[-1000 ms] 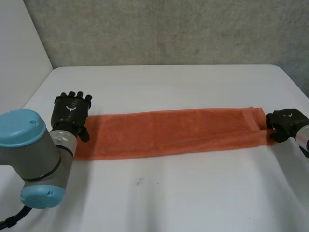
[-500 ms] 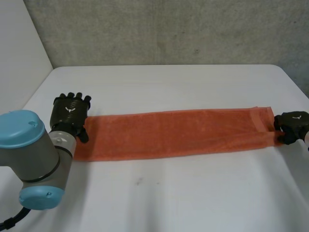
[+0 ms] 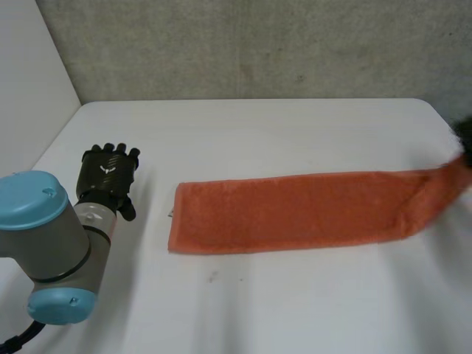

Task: Fold the laundry

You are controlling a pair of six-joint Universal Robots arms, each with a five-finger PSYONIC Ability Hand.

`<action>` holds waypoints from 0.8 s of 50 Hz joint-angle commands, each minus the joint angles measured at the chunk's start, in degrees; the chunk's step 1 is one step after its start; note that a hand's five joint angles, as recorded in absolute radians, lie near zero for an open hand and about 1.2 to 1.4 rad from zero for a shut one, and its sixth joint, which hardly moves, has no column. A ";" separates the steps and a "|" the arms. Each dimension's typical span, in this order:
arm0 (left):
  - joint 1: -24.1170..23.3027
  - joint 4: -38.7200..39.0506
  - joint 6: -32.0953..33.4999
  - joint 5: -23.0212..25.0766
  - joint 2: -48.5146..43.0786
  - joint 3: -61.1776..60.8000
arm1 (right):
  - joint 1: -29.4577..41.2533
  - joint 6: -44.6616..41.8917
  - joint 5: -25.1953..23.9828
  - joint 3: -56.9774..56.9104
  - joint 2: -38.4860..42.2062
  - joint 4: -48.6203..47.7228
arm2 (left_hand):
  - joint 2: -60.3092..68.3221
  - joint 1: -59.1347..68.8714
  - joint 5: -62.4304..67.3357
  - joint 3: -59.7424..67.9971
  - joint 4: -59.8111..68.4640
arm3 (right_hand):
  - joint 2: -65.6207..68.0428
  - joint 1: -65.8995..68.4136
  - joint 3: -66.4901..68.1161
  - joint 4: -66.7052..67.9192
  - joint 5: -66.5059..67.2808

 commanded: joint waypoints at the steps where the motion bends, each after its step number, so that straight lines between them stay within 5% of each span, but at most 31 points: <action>1: 0.16 0.00 0.00 -0.09 0.07 0.05 | 21.29 1.17 -4.24 -0.85 -1.96 -5.05 | -1.42 -1.32 -2.68 -2.19 -1.67 | 12.76 25.08 12.42 11.67 13.77; 10: 0.16 0.00 0.09 -0.09 -0.02 -0.13 | 42.89 -0.14 -12.58 -3.22 7.67 -7.86 | -1.42 -1.32 -2.68 -2.19 -1.67 | 12.76 25.08 12.42 11.67 13.77; 18: 0.07 0.09 0.09 -0.09 -0.02 -0.22 | 49.70 -5.93 -12.60 -3.58 15.25 -7.08 | -1.42 -1.32 -2.68 -2.19 -1.67 | 12.76 25.08 12.42 11.67 13.77; 21: 0.07 0.09 0.09 -0.09 -0.02 -0.22 | 49.88 -7.88 -11.81 -3.57 15.70 -7.34 | -1.42 -1.32 -2.68 -2.19 -1.67 | 12.76 25.08 12.42 11.67 13.77; 25: -0.01 0.09 0.09 -0.09 -0.02 -0.30 | 48.47 -5.52 -6.56 -3.58 12.47 -7.43 | -1.42 -1.32 -2.68 -2.19 -1.67 | -57.24 -44.92 -57.58 -58.33 -56.23; 32: -0.19 0.09 0.09 0.00 -0.20 -0.39 | 41.63 8.52 0.49 -0.16 3.24 -6.90 | -1.42 -1.32 -2.68 -2.19 -1.67 | -57.24 -44.92 -57.58 -58.33 -56.23; 40: -2.04 0.09 0.09 0.18 -0.20 -0.13 | 29.49 21.65 -0.47 12.24 -4.42 -2.77 | -1.42 -1.32 -2.68 -2.19 -1.67 | -57.24 -44.92 -57.58 -58.33 -56.23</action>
